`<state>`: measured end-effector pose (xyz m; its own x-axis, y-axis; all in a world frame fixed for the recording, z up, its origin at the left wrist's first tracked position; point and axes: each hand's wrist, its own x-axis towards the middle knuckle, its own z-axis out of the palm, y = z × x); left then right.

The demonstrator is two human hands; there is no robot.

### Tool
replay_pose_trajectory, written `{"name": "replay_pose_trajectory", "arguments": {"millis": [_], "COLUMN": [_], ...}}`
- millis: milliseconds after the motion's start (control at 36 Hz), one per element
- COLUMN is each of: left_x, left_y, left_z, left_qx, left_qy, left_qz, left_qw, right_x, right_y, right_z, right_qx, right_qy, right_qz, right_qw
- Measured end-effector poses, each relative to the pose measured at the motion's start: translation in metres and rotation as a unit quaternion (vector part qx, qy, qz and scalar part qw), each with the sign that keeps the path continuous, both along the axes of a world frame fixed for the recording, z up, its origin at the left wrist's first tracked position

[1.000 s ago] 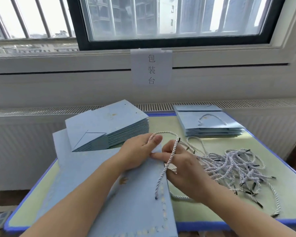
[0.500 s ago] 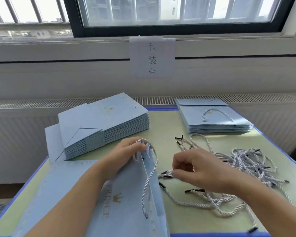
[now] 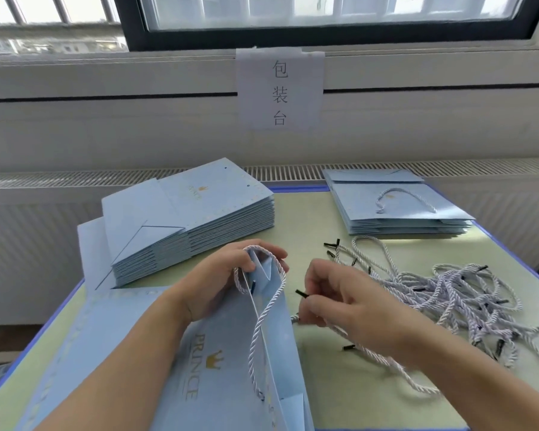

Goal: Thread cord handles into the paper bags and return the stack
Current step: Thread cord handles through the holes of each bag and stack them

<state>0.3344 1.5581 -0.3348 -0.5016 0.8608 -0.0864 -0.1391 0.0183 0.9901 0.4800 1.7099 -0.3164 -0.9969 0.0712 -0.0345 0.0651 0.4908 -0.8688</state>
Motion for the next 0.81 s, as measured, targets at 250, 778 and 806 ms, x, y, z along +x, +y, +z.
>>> {"name": "replay_pose_trajectory", "arguments": {"millis": [250,778,806], "left_x": [-0.001,0.001,0.001], "left_y": [0.002,0.005,0.005], "left_z": [0.0,0.0,0.0], "left_qx": [-0.057,-0.04,-0.037], "left_qy": [0.067,0.093,0.093], "left_qz": [0.005,0.02,0.02], "left_qw": [0.996,0.995,0.995], "right_x": [-0.017,-0.041,-0.042], "right_y": [0.0,-0.008,-0.008], "right_z": [-0.009,-0.004,-0.004], "right_qx": [-0.006,-0.1,-0.105], "right_qy": [-0.021,-0.147,-0.153], "right_qz": [-0.052,-0.031,-0.026], "right_qw": [0.998,0.984,0.982]}}
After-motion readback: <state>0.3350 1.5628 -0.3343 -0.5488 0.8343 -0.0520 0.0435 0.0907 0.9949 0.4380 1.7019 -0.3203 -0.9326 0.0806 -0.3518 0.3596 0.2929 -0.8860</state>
